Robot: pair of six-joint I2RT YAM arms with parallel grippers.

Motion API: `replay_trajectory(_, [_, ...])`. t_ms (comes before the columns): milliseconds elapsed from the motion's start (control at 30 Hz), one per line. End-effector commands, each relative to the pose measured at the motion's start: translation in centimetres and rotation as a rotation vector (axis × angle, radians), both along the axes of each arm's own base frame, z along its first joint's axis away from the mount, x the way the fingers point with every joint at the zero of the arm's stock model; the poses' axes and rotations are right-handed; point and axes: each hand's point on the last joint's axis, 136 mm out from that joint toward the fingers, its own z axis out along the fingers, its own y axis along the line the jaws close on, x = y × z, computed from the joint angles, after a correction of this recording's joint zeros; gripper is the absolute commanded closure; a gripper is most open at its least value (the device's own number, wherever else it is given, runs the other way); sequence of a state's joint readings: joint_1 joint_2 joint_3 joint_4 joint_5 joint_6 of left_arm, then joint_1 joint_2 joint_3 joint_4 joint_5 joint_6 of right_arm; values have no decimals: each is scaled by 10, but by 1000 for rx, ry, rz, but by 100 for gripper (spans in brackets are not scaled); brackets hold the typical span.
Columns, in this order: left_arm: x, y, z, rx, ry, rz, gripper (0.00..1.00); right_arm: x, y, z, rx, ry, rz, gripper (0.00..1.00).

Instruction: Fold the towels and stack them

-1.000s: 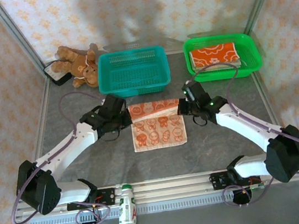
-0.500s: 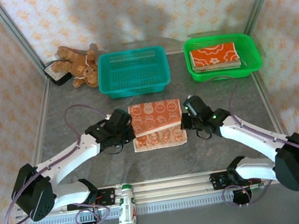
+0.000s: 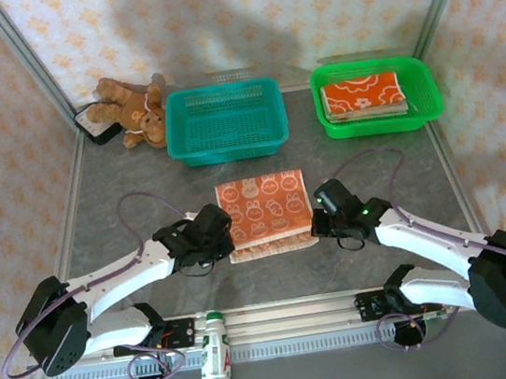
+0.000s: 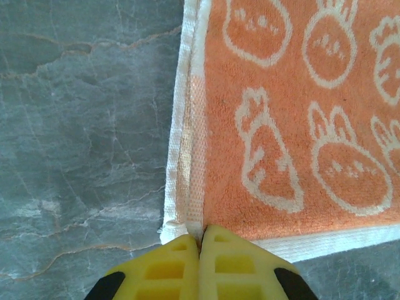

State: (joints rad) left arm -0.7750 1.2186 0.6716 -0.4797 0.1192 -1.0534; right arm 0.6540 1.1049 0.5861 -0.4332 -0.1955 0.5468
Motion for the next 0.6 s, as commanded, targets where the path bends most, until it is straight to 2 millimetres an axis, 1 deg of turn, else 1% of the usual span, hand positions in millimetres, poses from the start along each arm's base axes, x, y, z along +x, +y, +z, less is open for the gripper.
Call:
replay_trajectory(0, [-5, 11, -14, 62, 13, 41, 100, -9, -11, -18, -58, 49, -31, 100])
replay_trajectory(133, [-7, 7, -22, 75, 23, 28, 100, -13, -9, -29, -79, 80, -21, 100])
replay_trajectory(200, [-7, 2, -26, 72, 26, 24, 100, -14, -8, -30, -82, 77, -17, 100])
replay_trajectory(267, [-7, -1, -28, 71, 31, 18, 100, -15, -7, -36, -97, 94, -11, 100])
replay_trajectory(433, [-12, -5, -36, 86, 51, 6, 100, -15, -8, -37, -116, 101, -12, 99])
replay_trajectory(567, [-11, -7, -28, 93, 45, -3, 100, -15, -7, -32, -114, 99, -8, 100])
